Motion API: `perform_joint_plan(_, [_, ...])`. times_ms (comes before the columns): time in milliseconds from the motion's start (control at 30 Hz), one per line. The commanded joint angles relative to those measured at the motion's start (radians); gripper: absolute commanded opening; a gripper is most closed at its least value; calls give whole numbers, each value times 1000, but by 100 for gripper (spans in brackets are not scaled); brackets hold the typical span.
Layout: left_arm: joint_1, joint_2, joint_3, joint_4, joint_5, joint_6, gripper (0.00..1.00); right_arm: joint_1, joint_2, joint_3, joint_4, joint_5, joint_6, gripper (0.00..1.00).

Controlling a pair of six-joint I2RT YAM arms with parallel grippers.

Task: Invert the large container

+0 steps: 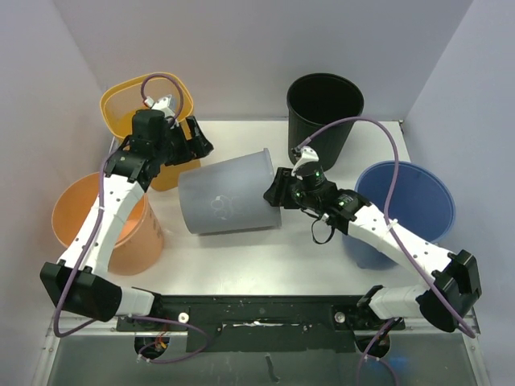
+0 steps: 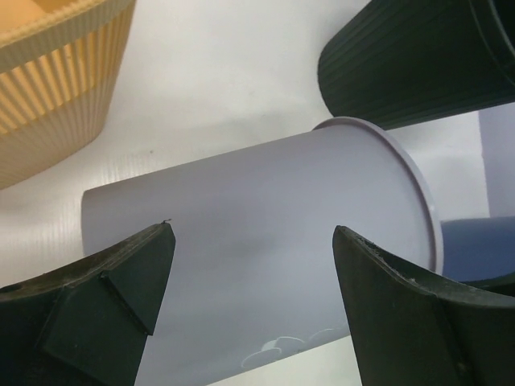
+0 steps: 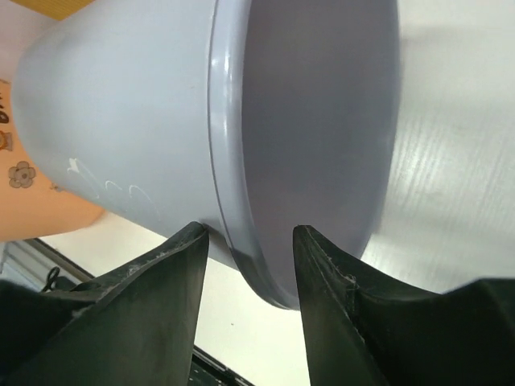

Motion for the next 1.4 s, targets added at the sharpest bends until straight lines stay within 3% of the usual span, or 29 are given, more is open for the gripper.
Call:
perform_joint_plan(0, [4,-82,-25,-4,-81,19,81,-1,11,104,-129,98,-56,50])
perform_joint_plan(167, [14,-82,-48,-57,-47,12,81,-1,39,189,-138,90,-101,54])
perform_joint_plan(533, [19,-116,-108,-80,-44,1,81,-64,115,250,-27,90,-146,51])
perform_joint_plan(667, [25,-116,-111,-88,-43,3,81,-73,155,289,-28,91,-153,44])
perform_joint_plan(867, [43,-117,-108,-103,-52,17,81,-92,160,293,-19,78,-129,19])
perform_joint_plan(967, [46,-115,-108,-108,-44,17,81,-115,145,254,0,56,-97,11])
perform_joint_plan(1167, [56,-111,-105,-146,-116,-30,81,-162,107,167,55,-9,-27,8])
perform_joint_plan(1367, [58,-117,-194,-64,-26,-68,81,-178,91,123,68,-27,-5,7])
